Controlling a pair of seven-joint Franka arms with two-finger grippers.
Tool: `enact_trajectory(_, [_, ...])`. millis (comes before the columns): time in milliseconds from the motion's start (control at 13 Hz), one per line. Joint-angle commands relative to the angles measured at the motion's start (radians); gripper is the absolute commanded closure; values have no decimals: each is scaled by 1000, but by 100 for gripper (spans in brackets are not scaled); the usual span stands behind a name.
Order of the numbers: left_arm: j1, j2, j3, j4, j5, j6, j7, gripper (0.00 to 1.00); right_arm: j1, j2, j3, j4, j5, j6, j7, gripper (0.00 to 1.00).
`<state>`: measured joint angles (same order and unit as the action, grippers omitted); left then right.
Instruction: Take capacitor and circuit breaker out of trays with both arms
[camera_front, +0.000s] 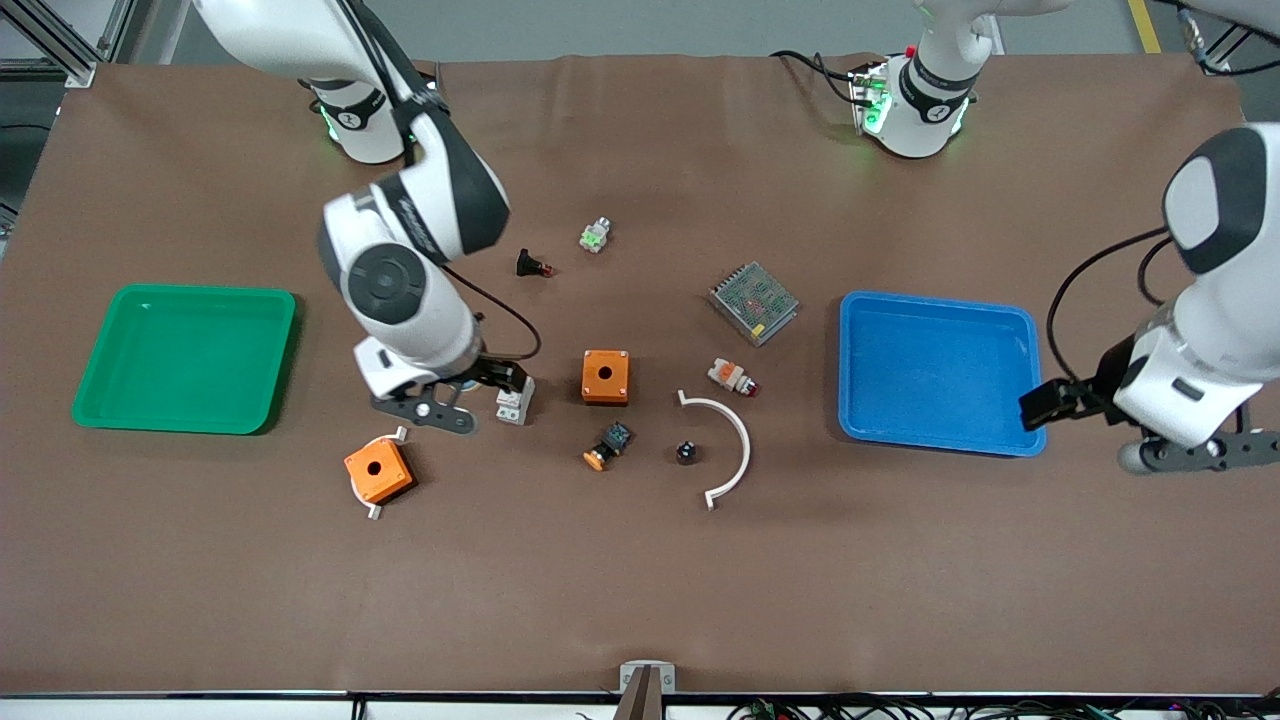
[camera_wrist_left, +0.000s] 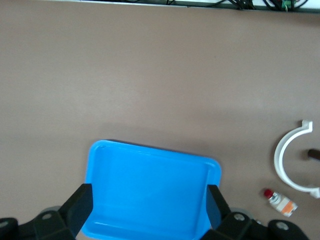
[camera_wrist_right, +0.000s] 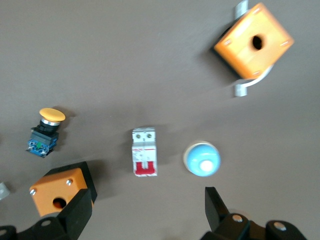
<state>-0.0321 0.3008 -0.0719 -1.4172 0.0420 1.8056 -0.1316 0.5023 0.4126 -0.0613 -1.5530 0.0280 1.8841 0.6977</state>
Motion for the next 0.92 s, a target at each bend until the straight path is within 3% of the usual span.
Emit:
enact_trajectory(0, [47,-162,-11,-158,12,-6,87,0,-88,-121,12,-6,-5,-97,-126,0])
enact_trajectory(385, [46,-356,-23,-351,1,11,66,0,-305,-306,12,-15,-5,-264,-494,0])
enact_trajectory(538, [46,-367,-23,-347,-1,6,57,0,-396,-351,14,-21,-5,-299,-533,0])
enact_trajectory(846, [40,-286,-22,-243,1,-3,29,0,-517,-432,14,-59,-3,-336,-737,0])
